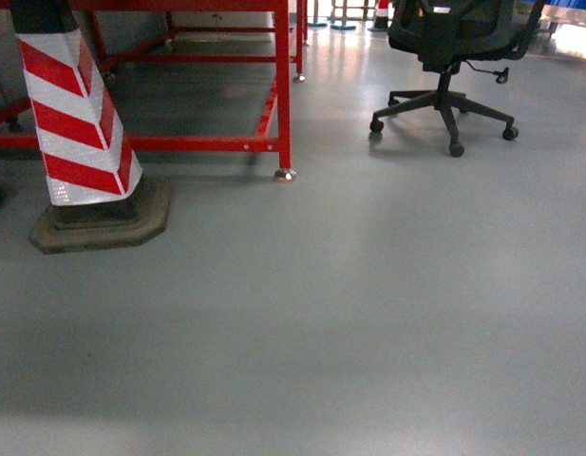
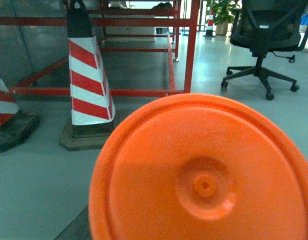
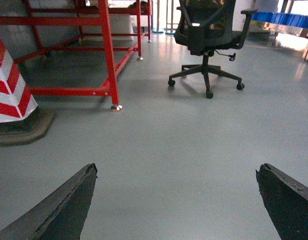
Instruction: Pick capacitor and pack into box
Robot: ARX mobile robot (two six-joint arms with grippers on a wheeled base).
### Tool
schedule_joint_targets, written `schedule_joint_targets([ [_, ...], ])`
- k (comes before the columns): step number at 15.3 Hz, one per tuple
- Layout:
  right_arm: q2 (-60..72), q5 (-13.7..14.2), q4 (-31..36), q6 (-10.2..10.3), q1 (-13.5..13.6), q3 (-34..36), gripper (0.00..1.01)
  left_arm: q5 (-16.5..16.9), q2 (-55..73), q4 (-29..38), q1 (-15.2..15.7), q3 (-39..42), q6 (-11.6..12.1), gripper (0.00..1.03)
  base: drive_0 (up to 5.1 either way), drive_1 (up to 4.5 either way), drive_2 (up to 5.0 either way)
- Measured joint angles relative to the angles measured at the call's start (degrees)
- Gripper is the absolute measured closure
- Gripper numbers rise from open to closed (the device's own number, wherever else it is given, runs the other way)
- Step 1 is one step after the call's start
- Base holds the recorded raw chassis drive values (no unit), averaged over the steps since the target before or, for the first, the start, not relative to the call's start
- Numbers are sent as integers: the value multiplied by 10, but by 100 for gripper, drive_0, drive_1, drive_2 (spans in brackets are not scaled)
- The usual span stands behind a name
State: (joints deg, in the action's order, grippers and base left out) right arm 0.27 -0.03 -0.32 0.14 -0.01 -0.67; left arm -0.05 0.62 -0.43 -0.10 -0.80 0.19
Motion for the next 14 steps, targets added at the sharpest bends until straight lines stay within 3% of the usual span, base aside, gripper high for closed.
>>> schedule_joint_targets([
  [14,0,0,0,0,0,0,3,0,0,0,0,0,0,59,-513,233,233],
])
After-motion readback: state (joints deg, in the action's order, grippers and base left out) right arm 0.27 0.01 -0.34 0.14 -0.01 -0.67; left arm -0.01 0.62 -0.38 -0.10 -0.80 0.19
